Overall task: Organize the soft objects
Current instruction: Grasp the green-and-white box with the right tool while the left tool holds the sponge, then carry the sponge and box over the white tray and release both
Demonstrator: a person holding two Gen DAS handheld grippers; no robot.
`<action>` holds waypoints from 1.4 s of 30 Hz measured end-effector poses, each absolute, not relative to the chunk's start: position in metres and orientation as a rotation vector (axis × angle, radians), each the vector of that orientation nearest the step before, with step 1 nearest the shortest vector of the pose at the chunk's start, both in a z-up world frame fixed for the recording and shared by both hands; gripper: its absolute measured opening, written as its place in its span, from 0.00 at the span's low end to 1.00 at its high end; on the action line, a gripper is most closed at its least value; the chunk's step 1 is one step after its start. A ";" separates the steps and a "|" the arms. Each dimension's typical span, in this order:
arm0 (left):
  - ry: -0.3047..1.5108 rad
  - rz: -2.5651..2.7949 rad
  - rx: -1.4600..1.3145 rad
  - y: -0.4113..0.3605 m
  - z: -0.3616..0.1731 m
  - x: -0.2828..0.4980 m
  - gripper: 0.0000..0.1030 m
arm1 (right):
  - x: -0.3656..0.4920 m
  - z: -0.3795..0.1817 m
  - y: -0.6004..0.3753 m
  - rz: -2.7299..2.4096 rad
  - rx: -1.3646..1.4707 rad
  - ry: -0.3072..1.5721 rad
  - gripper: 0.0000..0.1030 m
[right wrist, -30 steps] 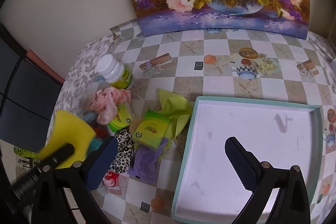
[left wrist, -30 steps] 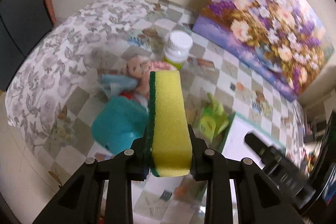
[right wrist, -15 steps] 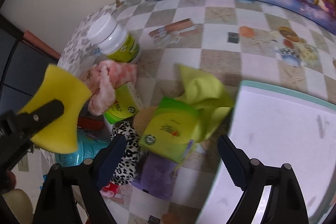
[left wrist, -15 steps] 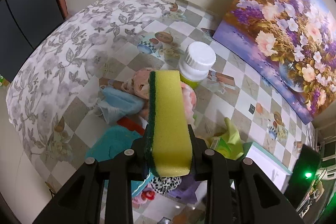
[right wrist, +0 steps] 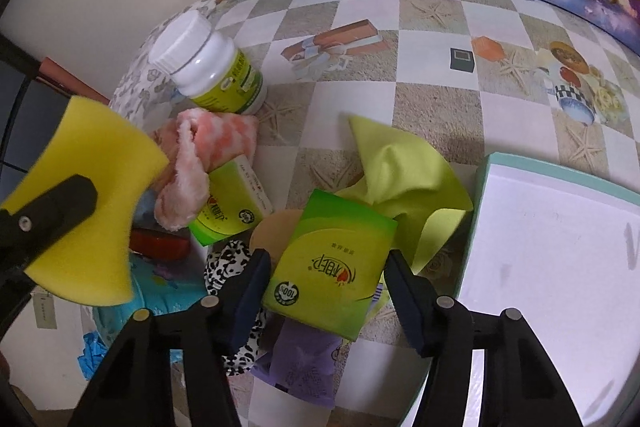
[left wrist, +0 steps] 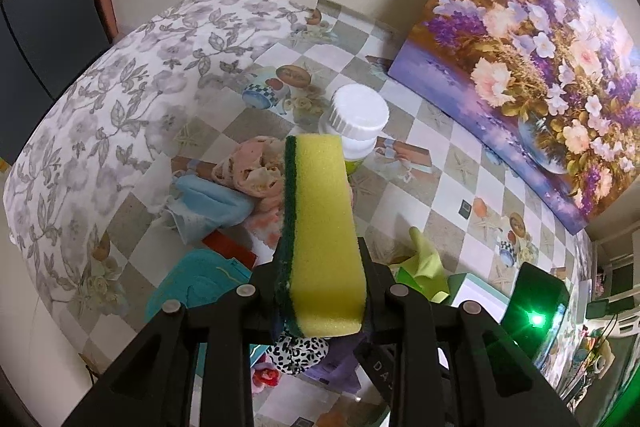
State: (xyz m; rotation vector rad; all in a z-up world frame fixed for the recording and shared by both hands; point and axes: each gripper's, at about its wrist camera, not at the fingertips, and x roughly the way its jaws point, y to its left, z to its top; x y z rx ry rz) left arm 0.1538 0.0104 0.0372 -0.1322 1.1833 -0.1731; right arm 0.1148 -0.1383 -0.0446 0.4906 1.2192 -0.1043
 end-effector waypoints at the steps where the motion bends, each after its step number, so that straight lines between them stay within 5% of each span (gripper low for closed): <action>1: 1.179 -0.175 -0.137 0.011 0.040 0.153 0.29 | 0.114 -0.042 -0.139 -0.103 0.494 1.215 0.59; 13: 1.092 -0.255 -0.188 0.009 0.082 0.134 0.29 | 0.093 0.029 -0.151 -0.097 0.456 1.081 0.51; 42: 1.210 -0.549 0.028 -0.129 0.066 0.063 0.29 | -0.030 0.041 -0.317 -0.513 0.577 1.025 0.50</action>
